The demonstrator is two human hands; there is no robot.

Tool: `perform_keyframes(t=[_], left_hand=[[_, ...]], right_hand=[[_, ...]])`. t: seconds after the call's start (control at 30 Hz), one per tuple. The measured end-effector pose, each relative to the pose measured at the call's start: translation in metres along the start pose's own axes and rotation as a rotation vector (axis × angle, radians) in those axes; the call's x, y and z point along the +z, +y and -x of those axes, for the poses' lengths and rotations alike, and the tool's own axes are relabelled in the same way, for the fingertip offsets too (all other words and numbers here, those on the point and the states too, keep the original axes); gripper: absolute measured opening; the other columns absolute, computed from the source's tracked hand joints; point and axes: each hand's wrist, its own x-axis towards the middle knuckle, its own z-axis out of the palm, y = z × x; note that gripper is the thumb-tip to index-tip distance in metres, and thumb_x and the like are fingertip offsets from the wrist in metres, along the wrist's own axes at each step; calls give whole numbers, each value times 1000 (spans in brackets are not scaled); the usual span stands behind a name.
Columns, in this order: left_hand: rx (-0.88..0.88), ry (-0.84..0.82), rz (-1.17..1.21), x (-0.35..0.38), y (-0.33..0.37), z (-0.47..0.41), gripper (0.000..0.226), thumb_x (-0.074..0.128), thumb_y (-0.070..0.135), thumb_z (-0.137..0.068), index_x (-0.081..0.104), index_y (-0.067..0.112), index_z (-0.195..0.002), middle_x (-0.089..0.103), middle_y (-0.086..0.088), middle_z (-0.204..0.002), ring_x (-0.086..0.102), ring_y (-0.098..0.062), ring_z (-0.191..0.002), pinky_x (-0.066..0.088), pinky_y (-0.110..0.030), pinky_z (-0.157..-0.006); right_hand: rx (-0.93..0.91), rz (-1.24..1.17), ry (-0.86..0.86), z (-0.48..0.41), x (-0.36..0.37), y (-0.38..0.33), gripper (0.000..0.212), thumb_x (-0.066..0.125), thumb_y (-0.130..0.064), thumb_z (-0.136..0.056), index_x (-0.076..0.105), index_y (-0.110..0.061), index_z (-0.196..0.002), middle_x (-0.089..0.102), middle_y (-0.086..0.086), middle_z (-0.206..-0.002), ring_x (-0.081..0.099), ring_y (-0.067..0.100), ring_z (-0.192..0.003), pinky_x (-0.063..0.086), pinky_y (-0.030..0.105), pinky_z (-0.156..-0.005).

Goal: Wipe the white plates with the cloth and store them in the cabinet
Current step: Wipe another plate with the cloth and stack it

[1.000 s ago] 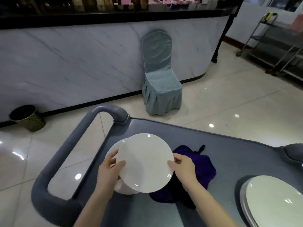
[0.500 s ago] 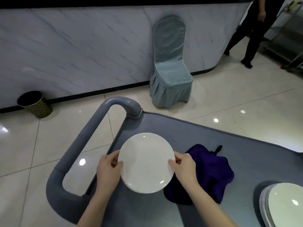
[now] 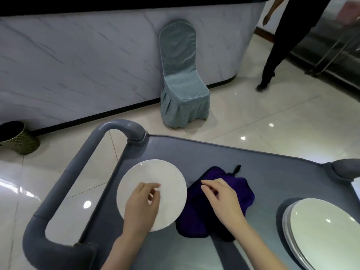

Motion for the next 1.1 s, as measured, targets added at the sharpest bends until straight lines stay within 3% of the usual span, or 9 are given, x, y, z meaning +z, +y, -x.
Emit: perform_keyframes(t=[0.17, 0.3, 0.4, 0.5, 0.57, 0.7, 0.83, 0.97, 1.1], left_hand=[[317, -292, -42, 76, 60, 18, 14, 63, 22, -89, 71, 26, -101, 62, 15, -87, 57, -6, -84, 48, -22, -78], [455, -421, -72, 138, 111, 35, 18, 59, 31, -93, 70, 24, -105, 64, 11, -92, 57, -11, -91, 49, -27, -82], [475, -523, -154, 176, 150, 51, 25, 50, 40, -97, 66, 25, -108, 61, 8, -97, 53, -12, -97, 46, -30, -85], [459, -585, -195, 207, 185, 67, 30, 51, 47, -95, 62, 27, -115, 60, 7, -105, 53, -13, -103, 47, -31, -85], [428, -623, -220, 225, 201, 74, 37, 54, 49, -92, 58, 26, -121, 58, 5, -109, 53, -15, -106, 47, -30, -84], [369, -700, -298, 251, 217, 81, 45, 59, 45, -88, 52, 25, -127, 51, 1, -113, 55, -20, -107, 48, -35, -88], [242, -725, -255, 259, 224, 84, 46, 64, 29, -83, 51, 23, -127, 50, -1, -111, 58, -20, -97, 46, -31, -79], [124, -719, -94, 261, 224, 85, 51, 68, 21, -72, 55, 22, -121, 58, -1, -95, 57, -13, -81, 40, -24, -61], [22, -715, 43, 257, 227, 87, 48, 69, 15, -68, 56, 26, -112, 62, 4, -79, 58, -7, -73, 42, -19, -58]], right_hand=[[-22, 186, 80, 39, -65, 43, 29, 57, -33, -97, 68, -23, -122, 58, -14, -105, 54, 6, -103, 42, 21, -92], [0, 376, 179, 80, -123, 92, 22, 63, -32, -95, 72, -19, -111, 62, -5, -95, 59, 18, -93, 45, 25, -84], [92, 485, 236, 109, -163, 132, 36, 50, -42, -92, 74, -18, -101, 63, -1, -87, 62, 23, -81, 53, 34, -71], [235, 560, 277, 133, -197, 172, 27, 71, -35, -83, 75, -15, -101, 61, 2, -87, 62, 28, -76, 53, 36, -61], [343, 566, 250, 144, -215, 195, 38, 84, -32, -74, 73, -13, -105, 59, 5, -91, 61, 30, -81, 53, 36, -60], [522, 565, 158, 152, -243, 218, 54, 75, -41, -79, 57, -11, -121, 47, 7, -107, 51, 30, -99, 51, 37, -76], [595, 358, 152, 153, -255, 230, 72, 79, -38, -76, 46, -17, -137, 42, 6, -111, 49, 29, -107, 48, 35, -85], [648, 162, 166, 147, -261, 230, 81, 85, -25, -71, 43, -19, -140, 39, 5, -112, 53, 30, -109, 40, 27, -78], [694, 90, 148, 141, -263, 231, 86, 86, -18, -68, 41, -18, -140, 44, 9, -117, 47, 29, -120, 41, 29, -82]])
